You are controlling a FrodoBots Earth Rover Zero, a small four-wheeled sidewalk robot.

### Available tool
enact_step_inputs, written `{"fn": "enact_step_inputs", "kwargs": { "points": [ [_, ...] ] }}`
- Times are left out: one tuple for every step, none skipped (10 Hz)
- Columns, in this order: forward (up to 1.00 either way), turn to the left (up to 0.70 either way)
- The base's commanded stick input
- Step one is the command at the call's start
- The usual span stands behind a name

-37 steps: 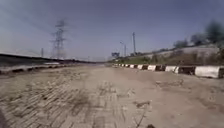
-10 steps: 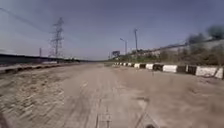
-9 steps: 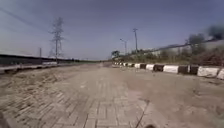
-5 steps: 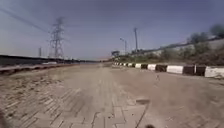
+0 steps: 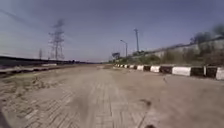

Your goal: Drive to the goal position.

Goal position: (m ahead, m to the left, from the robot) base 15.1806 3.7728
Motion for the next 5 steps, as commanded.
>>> {"fn": "enact_step_inputs", "kwargs": {
  "points": [
    [1.0, 0.0],
    [1.0, 0.0],
    [1.0, 0.0],
    [1.0, 0.0],
    [1.0, 0.0]
  ]
}}
